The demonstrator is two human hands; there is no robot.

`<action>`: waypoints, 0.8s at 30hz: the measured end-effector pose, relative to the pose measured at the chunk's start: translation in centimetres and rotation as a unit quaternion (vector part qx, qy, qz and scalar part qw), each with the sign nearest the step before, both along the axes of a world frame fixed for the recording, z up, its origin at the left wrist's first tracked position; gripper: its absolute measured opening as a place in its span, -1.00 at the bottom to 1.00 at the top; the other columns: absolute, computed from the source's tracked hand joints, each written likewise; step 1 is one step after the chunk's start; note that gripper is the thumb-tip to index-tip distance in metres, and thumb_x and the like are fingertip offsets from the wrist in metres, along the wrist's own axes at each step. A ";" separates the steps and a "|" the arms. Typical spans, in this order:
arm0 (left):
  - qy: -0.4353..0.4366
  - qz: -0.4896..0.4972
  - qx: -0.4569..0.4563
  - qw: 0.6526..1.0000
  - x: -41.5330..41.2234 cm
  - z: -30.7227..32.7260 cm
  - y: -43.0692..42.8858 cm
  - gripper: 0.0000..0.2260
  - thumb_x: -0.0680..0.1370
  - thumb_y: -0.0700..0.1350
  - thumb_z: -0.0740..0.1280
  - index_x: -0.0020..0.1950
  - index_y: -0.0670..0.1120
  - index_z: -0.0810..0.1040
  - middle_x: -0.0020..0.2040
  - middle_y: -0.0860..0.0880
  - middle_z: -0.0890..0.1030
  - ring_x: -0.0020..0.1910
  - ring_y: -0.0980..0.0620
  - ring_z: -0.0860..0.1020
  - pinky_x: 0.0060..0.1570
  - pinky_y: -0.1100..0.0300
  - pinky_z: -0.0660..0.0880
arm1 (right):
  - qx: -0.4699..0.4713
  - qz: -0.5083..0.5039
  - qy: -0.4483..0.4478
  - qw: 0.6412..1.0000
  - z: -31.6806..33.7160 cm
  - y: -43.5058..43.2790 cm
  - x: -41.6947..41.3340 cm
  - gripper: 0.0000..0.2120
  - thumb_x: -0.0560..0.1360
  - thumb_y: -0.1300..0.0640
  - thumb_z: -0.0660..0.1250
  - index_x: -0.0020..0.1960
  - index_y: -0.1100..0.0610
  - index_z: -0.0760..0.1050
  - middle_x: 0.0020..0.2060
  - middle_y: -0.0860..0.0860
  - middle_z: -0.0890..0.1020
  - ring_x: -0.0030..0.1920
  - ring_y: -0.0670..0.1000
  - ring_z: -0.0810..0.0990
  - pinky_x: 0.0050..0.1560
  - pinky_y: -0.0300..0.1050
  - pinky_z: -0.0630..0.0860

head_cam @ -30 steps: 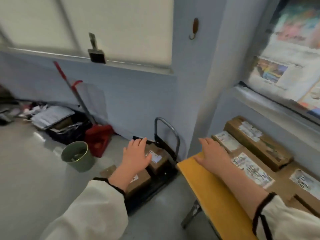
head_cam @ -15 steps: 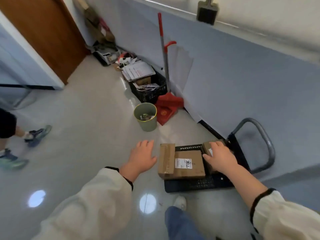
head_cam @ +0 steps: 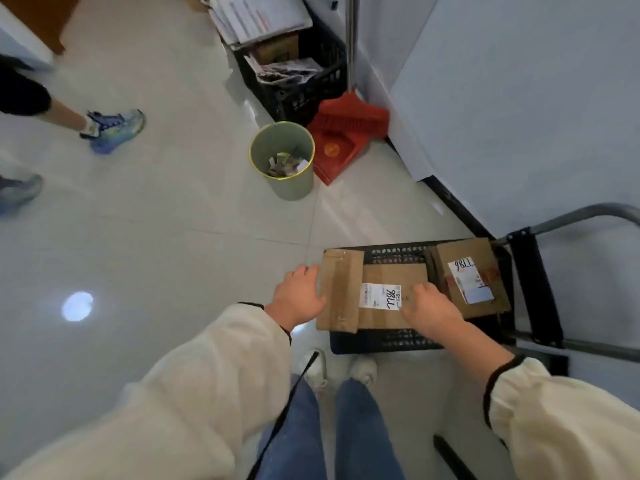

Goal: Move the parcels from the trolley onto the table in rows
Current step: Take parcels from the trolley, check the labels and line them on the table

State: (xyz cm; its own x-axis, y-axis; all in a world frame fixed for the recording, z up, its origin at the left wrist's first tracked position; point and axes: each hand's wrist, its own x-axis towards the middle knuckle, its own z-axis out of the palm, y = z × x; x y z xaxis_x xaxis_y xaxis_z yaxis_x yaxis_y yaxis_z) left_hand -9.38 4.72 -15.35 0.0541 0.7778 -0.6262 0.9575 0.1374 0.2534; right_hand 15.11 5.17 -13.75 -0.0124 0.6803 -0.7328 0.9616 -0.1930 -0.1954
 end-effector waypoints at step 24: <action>-0.289 0.217 -0.141 0.922 0.0 -24.3 5.3 -0.63 0.54 -0.06 0.29 0.34 -0.04 0.37 0.13 -0.04 0.55 0.09 -0.04 0.54 0.15 0.07 0.47 | -0.138 -0.523 0.307 0.783 -26.4 2.3 -8.0 -0.62 0.54 -0.06 0.23 0.30 0.05 0.34 0.02 -0.04 0.55 0.02 0.00 0.53 0.01 0.01 0.48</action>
State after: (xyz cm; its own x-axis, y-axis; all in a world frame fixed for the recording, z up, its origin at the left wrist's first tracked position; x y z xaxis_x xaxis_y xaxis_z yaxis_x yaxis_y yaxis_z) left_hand -9.42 9.97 -39.64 0.1651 0.6155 -0.7707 0.5130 0.6138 0.6001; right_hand 7.07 7.48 -40.13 0.0380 0.3708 -0.9279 -0.0098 -0.9284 -0.3714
